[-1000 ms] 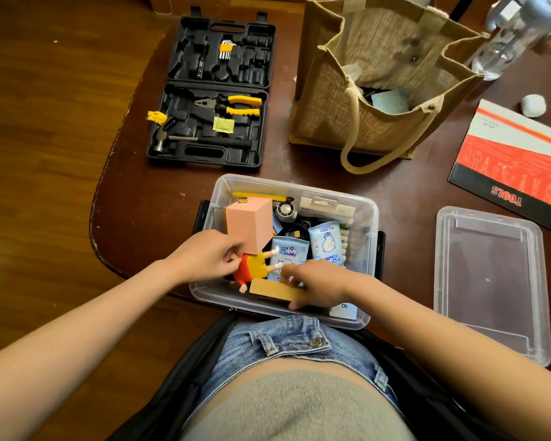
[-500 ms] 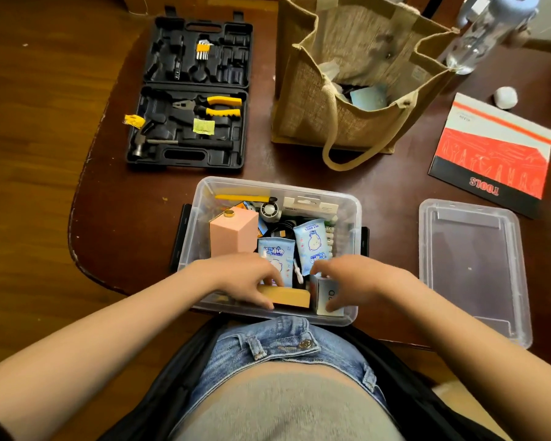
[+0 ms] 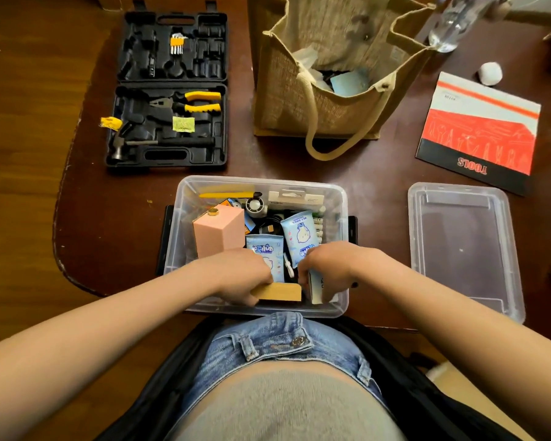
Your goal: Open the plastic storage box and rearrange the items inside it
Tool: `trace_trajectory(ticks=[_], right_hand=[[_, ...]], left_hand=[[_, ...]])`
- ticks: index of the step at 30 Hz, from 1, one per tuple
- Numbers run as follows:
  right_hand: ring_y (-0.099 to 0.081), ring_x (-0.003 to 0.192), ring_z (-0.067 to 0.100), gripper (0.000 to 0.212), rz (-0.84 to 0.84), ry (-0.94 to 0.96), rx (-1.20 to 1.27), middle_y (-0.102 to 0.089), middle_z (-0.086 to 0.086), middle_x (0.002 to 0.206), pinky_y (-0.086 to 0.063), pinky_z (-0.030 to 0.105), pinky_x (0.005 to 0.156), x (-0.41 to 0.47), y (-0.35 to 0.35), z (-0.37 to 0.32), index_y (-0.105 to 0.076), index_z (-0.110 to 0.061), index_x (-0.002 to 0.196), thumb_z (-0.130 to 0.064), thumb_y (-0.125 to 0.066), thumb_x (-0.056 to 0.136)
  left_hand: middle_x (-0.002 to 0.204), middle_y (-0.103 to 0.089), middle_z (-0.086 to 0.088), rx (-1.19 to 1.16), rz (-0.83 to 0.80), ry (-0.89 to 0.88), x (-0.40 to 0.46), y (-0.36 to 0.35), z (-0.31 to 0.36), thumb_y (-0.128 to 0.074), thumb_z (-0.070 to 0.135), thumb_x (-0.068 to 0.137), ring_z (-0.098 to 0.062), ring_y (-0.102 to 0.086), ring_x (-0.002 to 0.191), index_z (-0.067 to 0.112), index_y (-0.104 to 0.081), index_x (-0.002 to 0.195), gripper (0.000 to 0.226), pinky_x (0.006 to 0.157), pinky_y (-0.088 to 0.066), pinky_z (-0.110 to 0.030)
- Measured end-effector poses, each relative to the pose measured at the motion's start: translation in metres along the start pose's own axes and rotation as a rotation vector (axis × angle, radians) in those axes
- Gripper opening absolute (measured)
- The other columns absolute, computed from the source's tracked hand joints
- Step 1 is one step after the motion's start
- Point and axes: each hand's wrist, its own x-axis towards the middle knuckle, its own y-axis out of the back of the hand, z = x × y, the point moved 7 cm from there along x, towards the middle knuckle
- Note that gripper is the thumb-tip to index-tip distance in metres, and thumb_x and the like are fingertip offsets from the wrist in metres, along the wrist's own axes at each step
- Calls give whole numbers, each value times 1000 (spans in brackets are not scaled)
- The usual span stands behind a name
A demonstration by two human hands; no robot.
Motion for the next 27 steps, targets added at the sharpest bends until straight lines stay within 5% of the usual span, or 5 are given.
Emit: trace_trajectory(ticks=[10, 17, 27], right_hand=[[-58, 91, 17, 40, 67, -61, 125, -65, -6, 100, -40, 26, 60, 6, 6, 1, -66, -26, 98, -48, -79, 67], [-61, 94, 18, 31, 47, -75, 175, -68, -3, 100, -50, 30, 70, 4, 10, 3, -70, -22, 97, -39, -76, 72], [-59, 95, 16, 20, 41, -62, 288, -66, -2, 103, -49, 28, 73, 6, 16, 10, -68, -20, 92, -34, -72, 79]], left_hand=[[87, -61, -8, 55, -82, 21, 6, 1, 7, -56, 29, 88, -27, -56, 81, 11, -58, 89, 18, 66, -39, -31], [100, -64, -10, 32, -138, 48, 13, -4, 0, -61, 38, 87, -28, -58, 94, 9, -61, 100, 32, 65, -33, -28], [133, -56, 6, -637, -98, 15, -1, -28, -16, -64, 26, 90, -10, -53, 115, 20, -48, 138, 51, 98, -40, -22]])
